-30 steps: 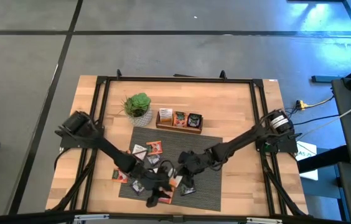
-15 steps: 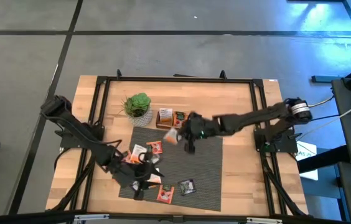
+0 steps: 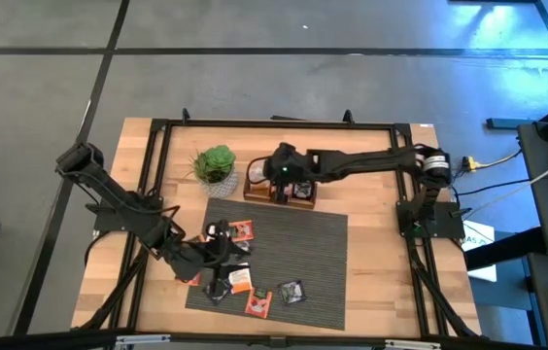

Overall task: Pick & Place Tea
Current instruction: Put the white tea bag into the left section of the wooden organizer

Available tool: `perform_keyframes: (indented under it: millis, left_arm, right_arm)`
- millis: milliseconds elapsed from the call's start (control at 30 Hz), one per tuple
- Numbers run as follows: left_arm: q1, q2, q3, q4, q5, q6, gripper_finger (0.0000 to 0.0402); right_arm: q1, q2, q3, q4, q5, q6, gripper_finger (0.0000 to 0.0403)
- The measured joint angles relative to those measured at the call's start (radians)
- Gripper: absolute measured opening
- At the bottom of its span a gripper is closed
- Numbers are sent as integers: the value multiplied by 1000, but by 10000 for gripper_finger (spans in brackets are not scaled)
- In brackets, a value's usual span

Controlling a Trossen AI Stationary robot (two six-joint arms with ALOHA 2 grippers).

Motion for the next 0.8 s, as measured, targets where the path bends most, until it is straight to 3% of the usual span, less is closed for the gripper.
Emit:
perform_keyframes:
  millis: [233,467,800]
  left_arm:
    - [5,3,0,-14,2,11,136]
    - [5,3,0,-16,2,11,136]
    - [4,3,0,-19,1,13,136]
  right_arm:
    - [-2,86,38,-2,3,-84,4]
    - [-2,89,40,0,74,-142,6]
    - [-2,111,41,-13,58,-153,7]
